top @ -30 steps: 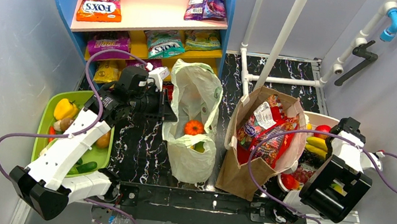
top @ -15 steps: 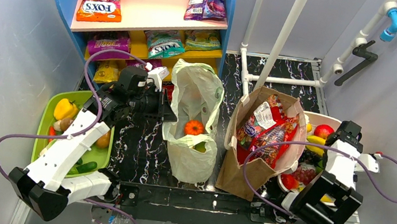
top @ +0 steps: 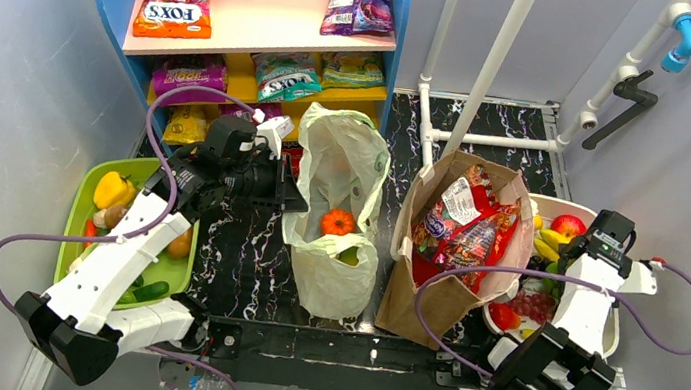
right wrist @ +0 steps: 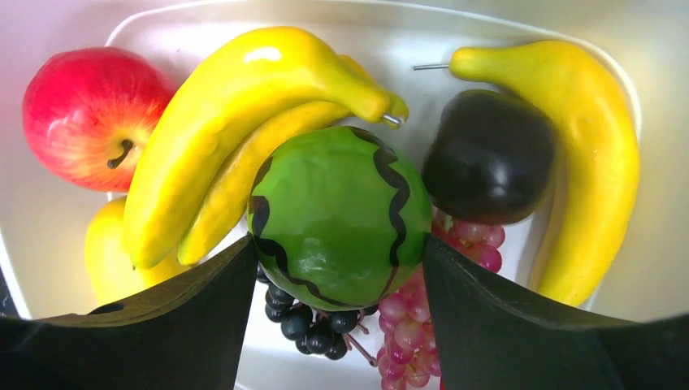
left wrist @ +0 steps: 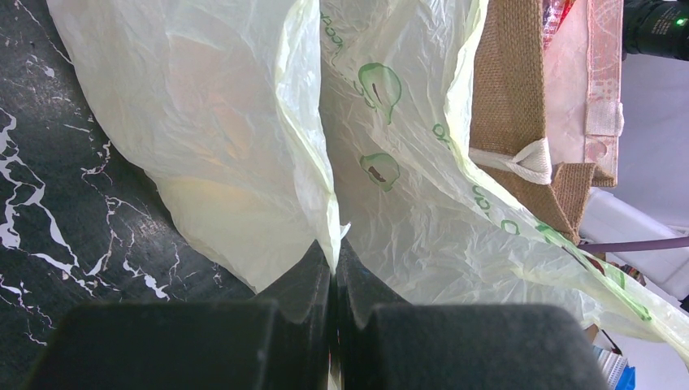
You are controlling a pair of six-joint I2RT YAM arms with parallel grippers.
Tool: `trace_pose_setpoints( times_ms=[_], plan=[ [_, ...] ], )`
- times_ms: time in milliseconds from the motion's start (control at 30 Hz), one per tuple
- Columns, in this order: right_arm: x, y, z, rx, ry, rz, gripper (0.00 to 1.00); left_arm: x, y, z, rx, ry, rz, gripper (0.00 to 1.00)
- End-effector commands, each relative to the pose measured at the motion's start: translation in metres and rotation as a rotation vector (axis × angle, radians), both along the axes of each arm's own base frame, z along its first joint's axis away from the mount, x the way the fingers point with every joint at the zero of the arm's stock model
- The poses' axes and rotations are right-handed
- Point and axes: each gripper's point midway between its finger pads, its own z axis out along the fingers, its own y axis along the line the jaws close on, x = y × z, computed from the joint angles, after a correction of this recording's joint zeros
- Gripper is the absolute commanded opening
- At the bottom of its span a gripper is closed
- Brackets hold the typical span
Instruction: Place the food into the grocery bag and tie it
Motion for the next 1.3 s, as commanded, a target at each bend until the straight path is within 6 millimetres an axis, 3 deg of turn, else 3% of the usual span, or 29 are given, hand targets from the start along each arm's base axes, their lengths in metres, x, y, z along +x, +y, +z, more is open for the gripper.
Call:
trace_pose_setpoints(
  times_ms=[0, 467, 533, 567, 600, 633, 867, 1033, 1267],
  plan=[
    [0.018, 0.001, 0.026, -0.016, -0.091, 0.075, 0.01, -0.004, 0.002, 0.005, -0.010, -0.022, -0.003, 0.00],
    [0.033, 0.016, 0.079, -0.069, -0.291, 0.200, 0.03, -0.005, 0.003, 0.004, -0.010, -0.022, -0.002, 0.00],
    [0.036, 0.017, 0.077, -0.080, -0.302, 0.232, 0.23, -0.006, 0.003, 0.005, -0.010, -0.025, -0.001, 0.00],
    [0.038, 0.018, 0.075, -0.081, -0.306, 0.243, 0.43, -0.006, 0.003, 0.005, -0.010, -0.025, 0.000, 0.00],
    [0.039, 0.018, 0.073, -0.084, -0.307, 0.255, 0.71, -0.006, 0.003, 0.005, -0.011, -0.026, -0.001, 0.00],
    [0.039, 0.017, 0.071, -0.088, -0.298, 0.260, 0.78, -0.006, 0.003, 0.004, -0.011, -0.024, -0.004, 0.00],
    [0.016, -0.001, 0.058, -0.098, -0.113, 0.155, 0.84, -0.007, 0.003, 0.006, -0.012, -0.026, -0.009, 0.00],
    [0.004, -0.004, 0.034, -0.071, -0.024, 0.104, 0.86, -0.008, 0.002, 0.010, -0.023, -0.029, -0.014, 0.00],
    [-0.002, -0.008, 0.029, -0.073, 0.015, 0.057, 0.88, -0.010, 0.003, 0.011, -0.028, -0.029, -0.011, 0.00]
  ],
)
